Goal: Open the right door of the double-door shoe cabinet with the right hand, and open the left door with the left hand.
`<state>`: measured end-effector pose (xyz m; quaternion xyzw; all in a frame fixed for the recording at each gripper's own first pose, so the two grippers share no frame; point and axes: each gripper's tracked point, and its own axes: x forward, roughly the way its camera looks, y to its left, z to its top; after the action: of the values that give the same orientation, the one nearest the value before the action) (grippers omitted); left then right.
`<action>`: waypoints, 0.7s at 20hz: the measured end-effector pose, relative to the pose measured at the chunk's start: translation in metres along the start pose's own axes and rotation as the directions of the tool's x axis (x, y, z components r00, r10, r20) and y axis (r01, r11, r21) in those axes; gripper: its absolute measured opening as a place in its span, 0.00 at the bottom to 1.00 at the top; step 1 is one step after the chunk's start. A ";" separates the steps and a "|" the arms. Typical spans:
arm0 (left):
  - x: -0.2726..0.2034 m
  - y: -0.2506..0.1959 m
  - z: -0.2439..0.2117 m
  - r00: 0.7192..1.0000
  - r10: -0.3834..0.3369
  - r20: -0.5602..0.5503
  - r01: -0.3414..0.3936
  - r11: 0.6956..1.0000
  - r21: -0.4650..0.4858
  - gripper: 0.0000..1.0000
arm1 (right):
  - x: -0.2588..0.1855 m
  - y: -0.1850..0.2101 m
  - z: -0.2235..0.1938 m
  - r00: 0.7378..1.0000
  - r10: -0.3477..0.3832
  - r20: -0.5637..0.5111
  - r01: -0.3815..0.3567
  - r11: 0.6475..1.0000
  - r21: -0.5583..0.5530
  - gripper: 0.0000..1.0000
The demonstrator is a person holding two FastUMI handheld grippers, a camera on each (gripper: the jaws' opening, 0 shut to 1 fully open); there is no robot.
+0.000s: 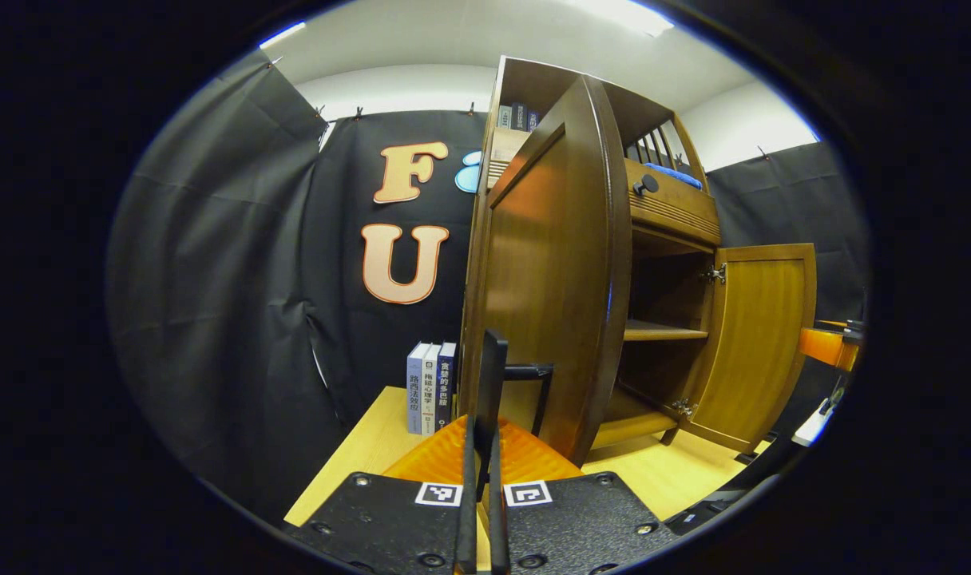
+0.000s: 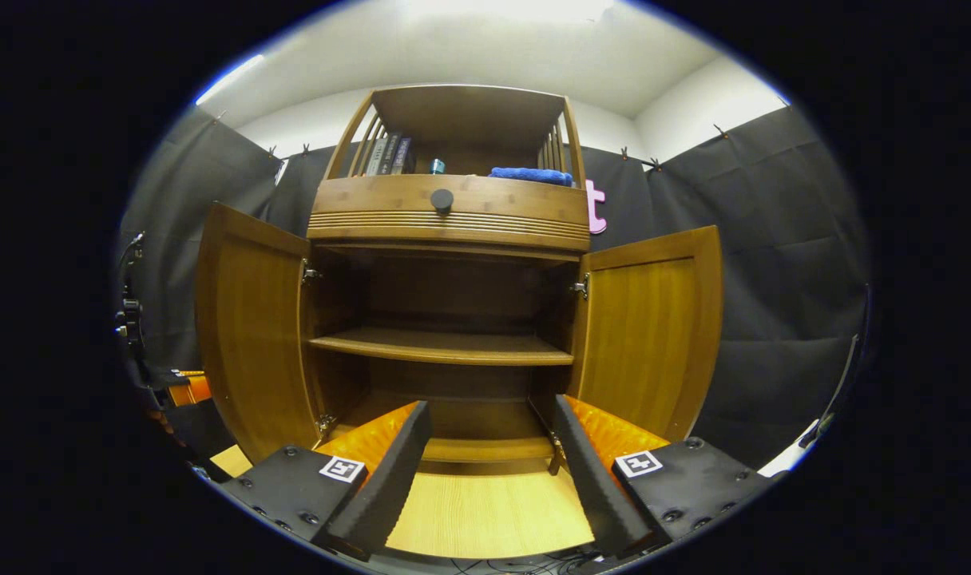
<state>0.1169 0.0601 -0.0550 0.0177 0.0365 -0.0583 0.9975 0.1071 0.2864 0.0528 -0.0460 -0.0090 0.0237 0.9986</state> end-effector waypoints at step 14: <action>-0.008 0.024 -0.003 0.999 0.042 -0.018 -0.042 0.999 0.009 0.04 | 0.000 0.017 -0.005 1.000 0.028 -0.014 -0.028 1.000 0.001 0.94</action>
<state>0.1117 0.0850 -0.0567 0.0232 0.0449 -0.0373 0.9980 0.1064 0.3032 0.0459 -0.0458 -0.0014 0.0372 0.9983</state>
